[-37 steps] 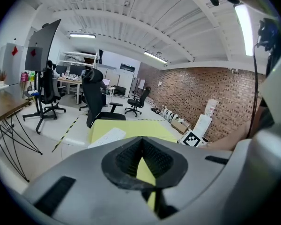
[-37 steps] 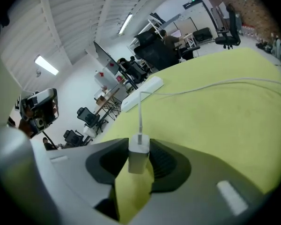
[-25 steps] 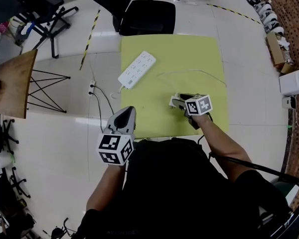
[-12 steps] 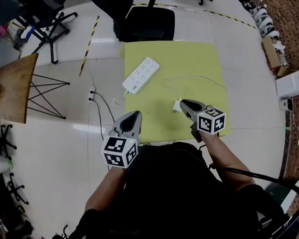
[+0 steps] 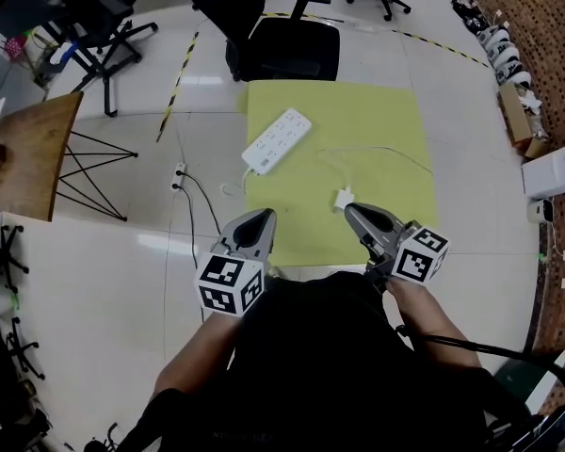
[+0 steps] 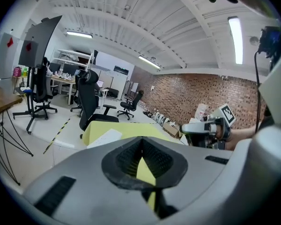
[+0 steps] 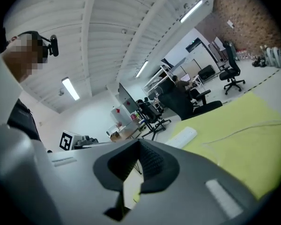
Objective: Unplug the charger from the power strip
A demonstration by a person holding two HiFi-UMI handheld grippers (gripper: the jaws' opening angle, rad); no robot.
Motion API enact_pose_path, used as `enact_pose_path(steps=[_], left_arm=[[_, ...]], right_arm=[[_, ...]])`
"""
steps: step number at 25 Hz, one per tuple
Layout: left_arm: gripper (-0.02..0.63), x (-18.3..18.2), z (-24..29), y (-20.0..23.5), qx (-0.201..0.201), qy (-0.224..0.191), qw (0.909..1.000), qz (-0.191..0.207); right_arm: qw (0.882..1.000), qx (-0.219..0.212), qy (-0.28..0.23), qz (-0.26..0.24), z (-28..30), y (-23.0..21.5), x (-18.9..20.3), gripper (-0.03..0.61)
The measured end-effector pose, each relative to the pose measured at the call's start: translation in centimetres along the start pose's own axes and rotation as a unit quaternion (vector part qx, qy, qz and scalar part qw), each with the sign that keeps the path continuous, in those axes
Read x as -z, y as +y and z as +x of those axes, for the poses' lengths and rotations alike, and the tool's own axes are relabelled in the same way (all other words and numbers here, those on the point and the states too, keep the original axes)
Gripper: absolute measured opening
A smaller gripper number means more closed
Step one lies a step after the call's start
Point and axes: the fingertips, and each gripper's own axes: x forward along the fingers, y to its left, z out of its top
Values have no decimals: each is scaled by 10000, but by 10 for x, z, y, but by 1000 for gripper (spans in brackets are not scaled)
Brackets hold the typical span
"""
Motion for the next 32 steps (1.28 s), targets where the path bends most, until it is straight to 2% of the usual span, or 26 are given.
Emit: enact_pose_path(steps=[5,8,10,13,16,22,26,32], left_arm=[[6,-3,-21,-7,-524,-207,9984,-61],[6,2,-24,-24,-842,-371,9953,-300],[6,5,-21,-50,-852,-465,9943,-434],[6,11,-18,-90,-838,-554,9939,-447],[6,19,-23,-118,-1029,-640,9918,-405],[6,47,-43,-146,-1405,-605,9867,-541],[6,58,-46,-157,-1312,-441,9890,-524],[6,44,-48,-156,-1137,-381,9923,-300]], right_arm=[[9998,-189,113,17,-22,-1,2,2],[9980,-339,254,-460,-39,8,-3,0],[9947,-407,279,-904,-54,14,-6,1],[9885,-468,337,-1399,-74,20,-5,1],[9826,-557,456,-1710,-94,20,2,0],[9807,-688,582,-1736,-127,15,23,1],[9822,-675,587,-1653,-134,18,30,0],[9863,-528,499,-1479,-133,23,31,0]])
